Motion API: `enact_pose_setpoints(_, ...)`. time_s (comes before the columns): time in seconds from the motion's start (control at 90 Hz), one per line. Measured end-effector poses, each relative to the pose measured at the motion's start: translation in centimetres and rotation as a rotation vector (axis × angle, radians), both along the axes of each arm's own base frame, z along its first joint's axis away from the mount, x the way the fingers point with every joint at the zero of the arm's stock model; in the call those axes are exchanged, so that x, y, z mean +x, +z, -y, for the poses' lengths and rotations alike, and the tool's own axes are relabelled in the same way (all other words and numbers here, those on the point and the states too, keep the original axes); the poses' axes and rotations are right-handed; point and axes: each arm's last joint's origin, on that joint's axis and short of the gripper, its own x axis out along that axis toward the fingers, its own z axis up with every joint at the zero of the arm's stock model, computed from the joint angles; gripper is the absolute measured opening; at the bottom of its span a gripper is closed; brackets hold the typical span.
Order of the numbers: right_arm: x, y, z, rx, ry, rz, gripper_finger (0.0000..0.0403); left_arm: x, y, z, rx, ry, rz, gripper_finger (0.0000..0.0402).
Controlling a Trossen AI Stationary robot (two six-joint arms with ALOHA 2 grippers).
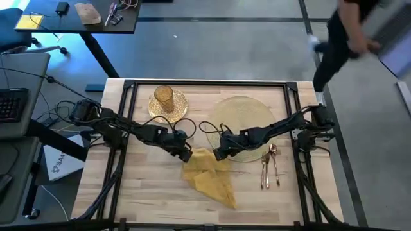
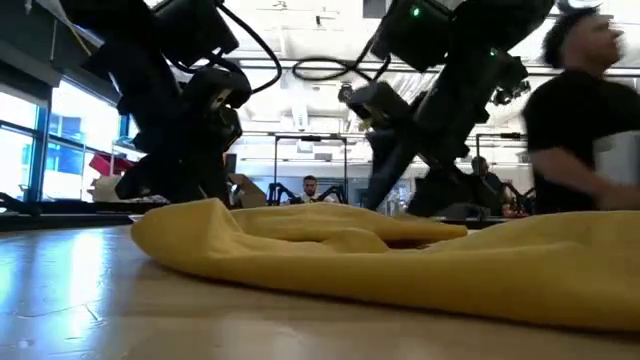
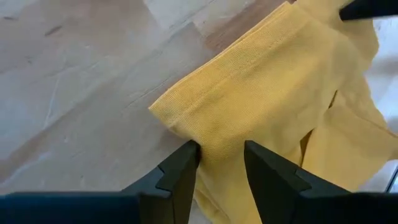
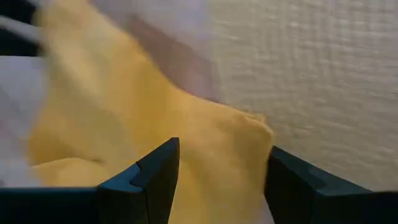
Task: Set table place
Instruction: Fold the yellow table napkin
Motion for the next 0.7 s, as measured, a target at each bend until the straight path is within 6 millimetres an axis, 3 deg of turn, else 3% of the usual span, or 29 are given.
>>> enact_pose_setpoints(0.289, 0.0, 0.0, -0.7, -0.046, 0.104, 0.028, 0.0013, 0.5, 0.4, 0.3, 0.044, -0.187, 0.092, 0.0115)
enact_pose_setpoints(0.433, 0.4, 0.8, -1.3, -0.056, 0.179, 0.061, 0.0003, 1.1, 1.1, 0.6, 0.046, -0.314, 0.204, 0.0084)
enact_pose_setpoints(0.6, 0.9, 2.9, -2.8, -0.091, 0.252, 0.136, 0.0, 0.8, 1.9, 0.9, 0.016, -0.427, 0.253, 0.0015)
enact_pose_setpoints(0.7, 0.9, 3.8, -4.2, -0.112, 0.319, 0.174, 0.0, 0.3, 2.5, 1.7, 0.015, -0.527, 0.274, 0.0007)
